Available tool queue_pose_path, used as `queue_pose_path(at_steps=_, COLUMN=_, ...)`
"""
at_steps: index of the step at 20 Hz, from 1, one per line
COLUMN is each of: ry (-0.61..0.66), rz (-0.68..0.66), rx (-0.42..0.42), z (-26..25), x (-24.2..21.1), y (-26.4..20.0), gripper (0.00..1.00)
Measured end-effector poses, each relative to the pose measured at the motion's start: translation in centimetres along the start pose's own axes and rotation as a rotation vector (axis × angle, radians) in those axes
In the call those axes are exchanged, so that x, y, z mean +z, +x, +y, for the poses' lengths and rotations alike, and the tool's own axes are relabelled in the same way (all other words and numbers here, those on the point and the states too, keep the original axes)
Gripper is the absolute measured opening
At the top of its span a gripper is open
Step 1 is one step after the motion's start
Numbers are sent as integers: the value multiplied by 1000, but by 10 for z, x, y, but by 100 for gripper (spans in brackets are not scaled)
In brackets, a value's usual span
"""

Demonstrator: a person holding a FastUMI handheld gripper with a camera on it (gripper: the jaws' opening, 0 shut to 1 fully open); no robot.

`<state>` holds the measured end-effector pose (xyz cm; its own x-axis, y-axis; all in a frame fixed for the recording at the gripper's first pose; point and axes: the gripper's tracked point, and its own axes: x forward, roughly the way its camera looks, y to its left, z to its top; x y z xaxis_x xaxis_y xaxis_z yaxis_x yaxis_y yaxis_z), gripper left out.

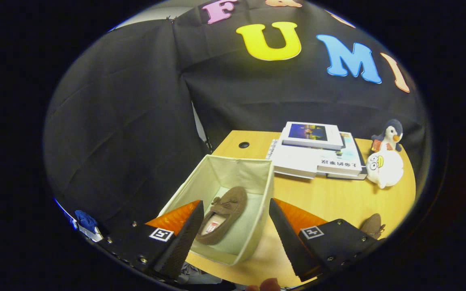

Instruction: Open the storage box then place both shoes into the box .Put the left shoe in first, then the right shoe, with the right side of both shoes facing outward in a uniform manner.

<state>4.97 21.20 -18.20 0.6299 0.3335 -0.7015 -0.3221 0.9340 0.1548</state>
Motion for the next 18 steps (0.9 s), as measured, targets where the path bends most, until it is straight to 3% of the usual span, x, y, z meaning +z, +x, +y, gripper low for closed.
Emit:
queue_pose_path(at_steps=8, ry=40, rz=-102, rx=-177, z=-140, x=-9, y=-78, gripper=98)
queue_pose_path(at_steps=18, ry=107, rz=-33, rx=-364, z=-279, x=-100, y=-129, gripper=99)
